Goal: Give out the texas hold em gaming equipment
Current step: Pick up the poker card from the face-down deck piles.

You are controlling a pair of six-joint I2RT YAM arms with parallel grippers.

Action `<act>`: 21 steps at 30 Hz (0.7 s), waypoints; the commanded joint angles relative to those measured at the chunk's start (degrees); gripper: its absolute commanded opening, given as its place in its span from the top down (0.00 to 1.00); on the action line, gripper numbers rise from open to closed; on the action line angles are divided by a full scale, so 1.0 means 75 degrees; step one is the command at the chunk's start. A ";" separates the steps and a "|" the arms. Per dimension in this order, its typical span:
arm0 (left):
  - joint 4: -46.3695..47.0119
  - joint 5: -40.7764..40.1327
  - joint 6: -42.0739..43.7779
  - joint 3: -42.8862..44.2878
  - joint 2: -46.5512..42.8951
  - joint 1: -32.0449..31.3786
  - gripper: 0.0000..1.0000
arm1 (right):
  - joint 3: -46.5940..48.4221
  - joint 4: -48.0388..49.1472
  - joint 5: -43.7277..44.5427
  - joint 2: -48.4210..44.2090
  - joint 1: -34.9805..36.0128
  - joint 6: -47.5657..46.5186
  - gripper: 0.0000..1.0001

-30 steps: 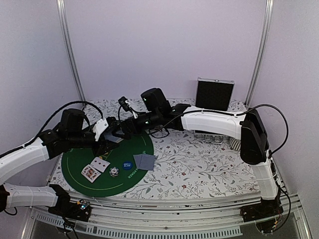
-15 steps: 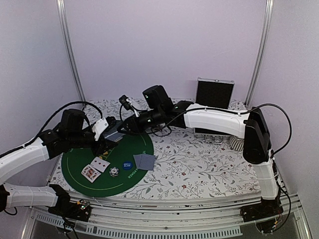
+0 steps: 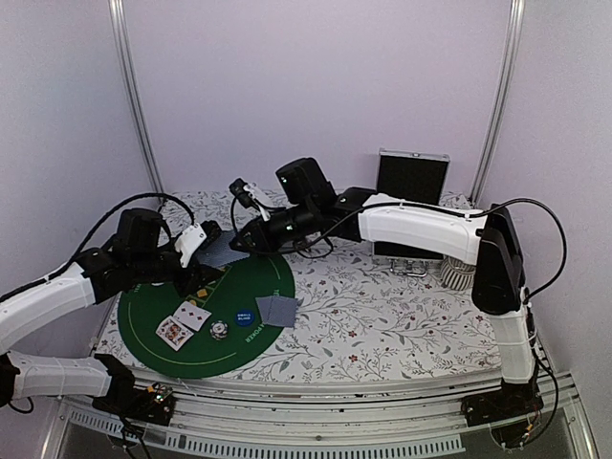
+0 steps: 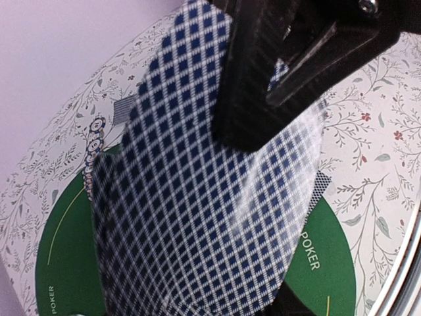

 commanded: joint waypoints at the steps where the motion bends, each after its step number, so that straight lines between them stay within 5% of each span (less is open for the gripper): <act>1: 0.0272 0.0000 -0.0122 0.0258 -0.0044 0.0081 0.58 | 0.0196 -0.0400 0.0288 -0.0406 -0.0079 -0.0219 0.99; 14: 0.0409 -0.0404 -0.0741 0.0385 -0.0005 0.0761 0.58 | 0.0292 -0.0417 0.0143 -0.1277 -0.0188 -0.1099 0.99; 21: 0.0623 -0.1111 -0.1089 0.0379 -0.0190 0.1275 0.58 | 0.0425 -0.0263 0.1218 -0.0955 -0.0183 -0.3124 0.99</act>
